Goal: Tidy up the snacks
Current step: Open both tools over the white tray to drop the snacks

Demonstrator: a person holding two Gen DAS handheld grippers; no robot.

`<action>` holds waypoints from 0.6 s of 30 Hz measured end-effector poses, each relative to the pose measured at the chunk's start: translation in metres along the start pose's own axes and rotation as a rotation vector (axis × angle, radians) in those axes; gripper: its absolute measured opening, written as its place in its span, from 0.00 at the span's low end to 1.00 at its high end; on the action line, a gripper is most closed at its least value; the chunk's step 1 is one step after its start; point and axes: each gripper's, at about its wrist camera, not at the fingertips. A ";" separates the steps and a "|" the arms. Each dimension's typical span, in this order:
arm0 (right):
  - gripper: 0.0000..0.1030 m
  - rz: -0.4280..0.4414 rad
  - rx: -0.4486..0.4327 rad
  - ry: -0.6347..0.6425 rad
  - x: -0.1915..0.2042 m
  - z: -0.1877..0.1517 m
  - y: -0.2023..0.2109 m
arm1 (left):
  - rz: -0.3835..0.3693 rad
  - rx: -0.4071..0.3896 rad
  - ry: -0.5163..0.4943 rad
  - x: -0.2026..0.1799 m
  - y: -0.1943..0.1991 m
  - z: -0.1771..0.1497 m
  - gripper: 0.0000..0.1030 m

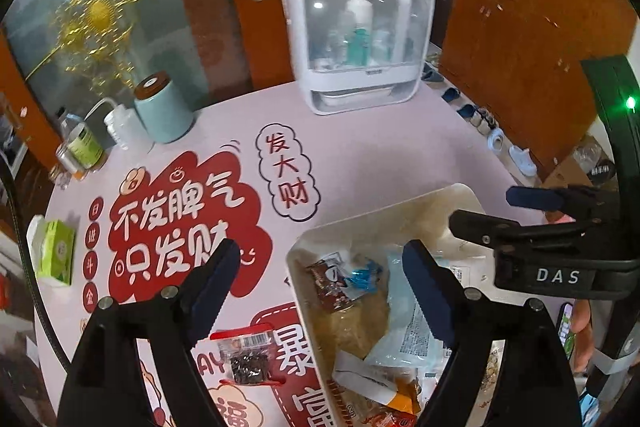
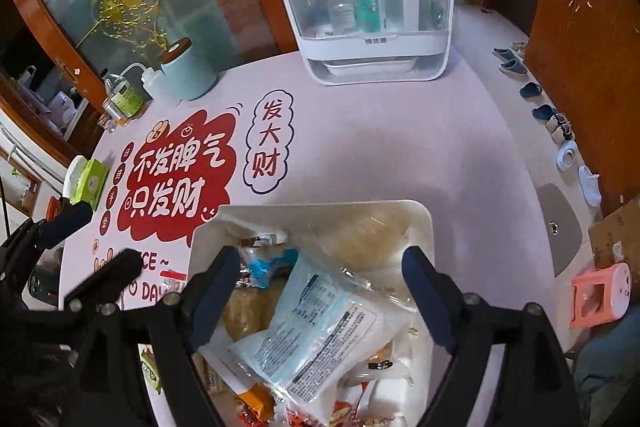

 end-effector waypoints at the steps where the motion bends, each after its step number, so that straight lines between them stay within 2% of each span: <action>1: 0.81 0.001 0.000 -0.001 0.001 0.000 0.000 | 0.001 -0.005 0.010 0.004 0.003 0.000 0.80; 4: 0.81 0.005 0.003 0.015 0.005 -0.003 0.002 | 0.025 -0.012 0.034 0.017 0.010 -0.002 0.80; 10: 0.81 -0.007 -0.007 0.067 0.023 -0.011 0.015 | 0.023 -0.025 0.081 0.042 0.033 -0.011 0.80; 18: 0.81 0.011 -0.031 0.118 0.057 -0.020 0.035 | 0.051 -0.094 0.097 0.077 0.087 -0.031 0.80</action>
Point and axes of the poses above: each gripper's, at about its wrist camera, not at the fingertips, and y roughly against the way its jaws point, x to its left, z to its top, and after that the axes turned 11 degrees about y, right-handed
